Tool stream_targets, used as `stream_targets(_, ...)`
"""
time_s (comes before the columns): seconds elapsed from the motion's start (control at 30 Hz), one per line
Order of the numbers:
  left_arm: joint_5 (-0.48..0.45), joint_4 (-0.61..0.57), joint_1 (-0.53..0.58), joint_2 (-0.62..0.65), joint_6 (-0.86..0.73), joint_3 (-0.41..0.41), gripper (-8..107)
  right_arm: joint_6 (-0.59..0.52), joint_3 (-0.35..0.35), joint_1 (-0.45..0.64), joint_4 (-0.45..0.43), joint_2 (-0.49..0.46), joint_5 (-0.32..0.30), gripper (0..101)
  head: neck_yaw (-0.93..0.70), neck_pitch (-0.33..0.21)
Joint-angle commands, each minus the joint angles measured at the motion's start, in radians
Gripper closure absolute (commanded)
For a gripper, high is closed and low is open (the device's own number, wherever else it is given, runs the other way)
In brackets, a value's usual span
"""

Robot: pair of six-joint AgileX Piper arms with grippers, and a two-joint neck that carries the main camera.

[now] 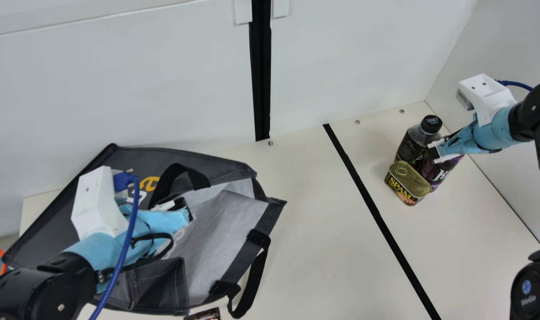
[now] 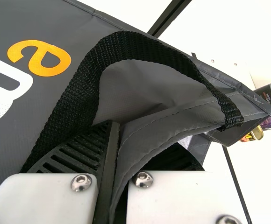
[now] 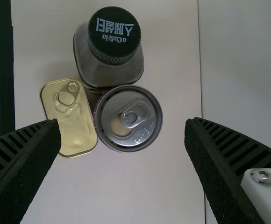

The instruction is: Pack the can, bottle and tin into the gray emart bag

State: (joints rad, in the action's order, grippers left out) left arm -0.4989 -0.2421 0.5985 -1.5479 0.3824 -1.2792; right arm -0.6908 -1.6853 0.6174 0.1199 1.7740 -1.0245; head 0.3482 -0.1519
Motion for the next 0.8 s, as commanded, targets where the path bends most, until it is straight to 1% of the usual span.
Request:
stream_targets(0.0,0.0,0.0,0.0,0.0,0.0,0.0,89,-0.001,-0.005,0.0,-0.003,0.011,0.001,11,0.001,-0.023)
stream_targets(0.37,0.0,0.0,0.0,0.0,0.0,0.0,89,-0.014,-0.028,0.008,0.003,0.076,0.006,11,0.001,-0.023)
stream_targets(0.73,0.0,0.0,0.0,0.0,0.0,0.0,89,-0.019,-0.03,0.007,-0.002,0.125,0.017,11,0.001,-0.023)
stream_targets(0.77,0.0,0.0,0.0,0.0,0.0,0.0,89,-0.019,-0.031,0.007,-0.002,0.129,0.017,17,0.001,-0.023)
